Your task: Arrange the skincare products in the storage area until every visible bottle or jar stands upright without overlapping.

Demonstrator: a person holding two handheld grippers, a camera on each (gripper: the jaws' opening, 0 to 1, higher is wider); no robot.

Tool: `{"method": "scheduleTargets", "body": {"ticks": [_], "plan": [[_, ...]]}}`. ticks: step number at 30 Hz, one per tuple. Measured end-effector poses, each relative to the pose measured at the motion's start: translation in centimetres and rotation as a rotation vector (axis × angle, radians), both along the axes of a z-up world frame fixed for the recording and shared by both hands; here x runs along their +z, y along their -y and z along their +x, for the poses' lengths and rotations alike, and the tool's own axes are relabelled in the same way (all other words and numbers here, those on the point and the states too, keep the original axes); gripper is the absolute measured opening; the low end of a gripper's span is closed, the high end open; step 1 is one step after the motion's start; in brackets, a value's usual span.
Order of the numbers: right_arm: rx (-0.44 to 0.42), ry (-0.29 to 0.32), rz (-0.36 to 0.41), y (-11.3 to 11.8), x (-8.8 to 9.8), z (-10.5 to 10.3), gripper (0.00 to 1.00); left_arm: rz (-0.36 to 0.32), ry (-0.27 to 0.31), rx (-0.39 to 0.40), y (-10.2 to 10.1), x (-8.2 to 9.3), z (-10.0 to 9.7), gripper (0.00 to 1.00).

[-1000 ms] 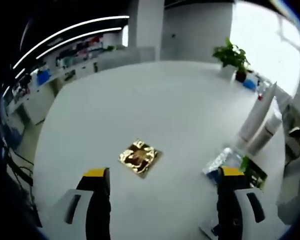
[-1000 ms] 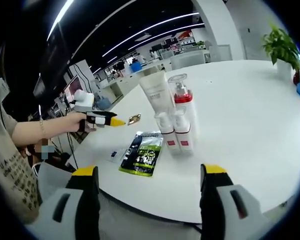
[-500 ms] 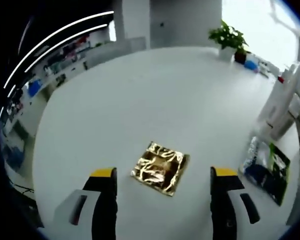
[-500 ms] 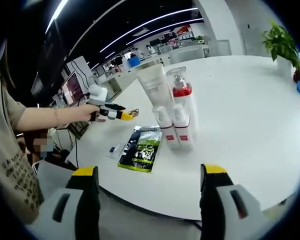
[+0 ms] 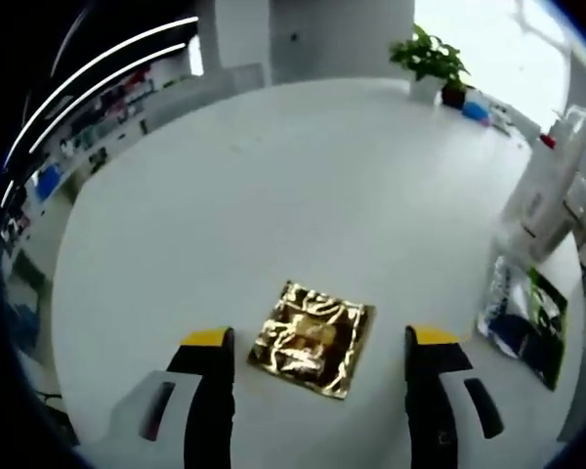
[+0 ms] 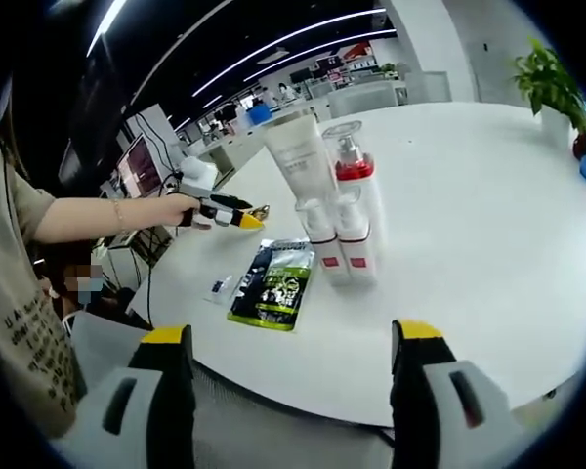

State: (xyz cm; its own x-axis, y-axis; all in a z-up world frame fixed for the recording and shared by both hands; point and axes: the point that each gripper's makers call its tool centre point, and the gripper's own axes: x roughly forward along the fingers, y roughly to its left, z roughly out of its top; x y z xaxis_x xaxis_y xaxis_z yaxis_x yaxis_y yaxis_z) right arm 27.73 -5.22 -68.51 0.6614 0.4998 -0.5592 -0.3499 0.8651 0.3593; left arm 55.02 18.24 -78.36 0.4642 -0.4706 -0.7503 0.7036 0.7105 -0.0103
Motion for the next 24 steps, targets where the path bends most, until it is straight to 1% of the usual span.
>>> {"method": "scheduleTargets", "body": {"ticks": [3, 8, 13, 16, 18, 24], "plan": [[0.007, -0.003, -0.007, -0.13, -0.06, -0.08, 0.83, -0.001, -0.004, -0.004, 0.00, -0.20, 0.33, 0.68], [0.006, -0.006, -0.009, -0.11, -0.10, -0.06, 0.83, 0.002, -0.007, -0.012, 0.10, -0.04, 0.12, 0.67], [0.007, -0.006, -0.013, -0.11, -0.11, -0.06, 0.83, 0.001, -0.006, -0.005, 0.02, 0.09, 0.12, 0.63], [0.003, -0.003, -0.013, -0.02, -0.11, -0.03, 0.83, -0.002, -0.003, 0.002, 0.05, 0.28, 0.06, 0.53], [0.001, 0.000, -0.011, 0.01, -0.07, -0.02, 0.83, -0.006, 0.000, -0.006, 0.15, 0.54, -0.13, 0.37], [-0.002, 0.006, -0.010, 0.02, 0.04, 0.04, 0.83, -0.001, -0.008, 0.008, 0.17, 0.70, -0.36, 0.35]]}}
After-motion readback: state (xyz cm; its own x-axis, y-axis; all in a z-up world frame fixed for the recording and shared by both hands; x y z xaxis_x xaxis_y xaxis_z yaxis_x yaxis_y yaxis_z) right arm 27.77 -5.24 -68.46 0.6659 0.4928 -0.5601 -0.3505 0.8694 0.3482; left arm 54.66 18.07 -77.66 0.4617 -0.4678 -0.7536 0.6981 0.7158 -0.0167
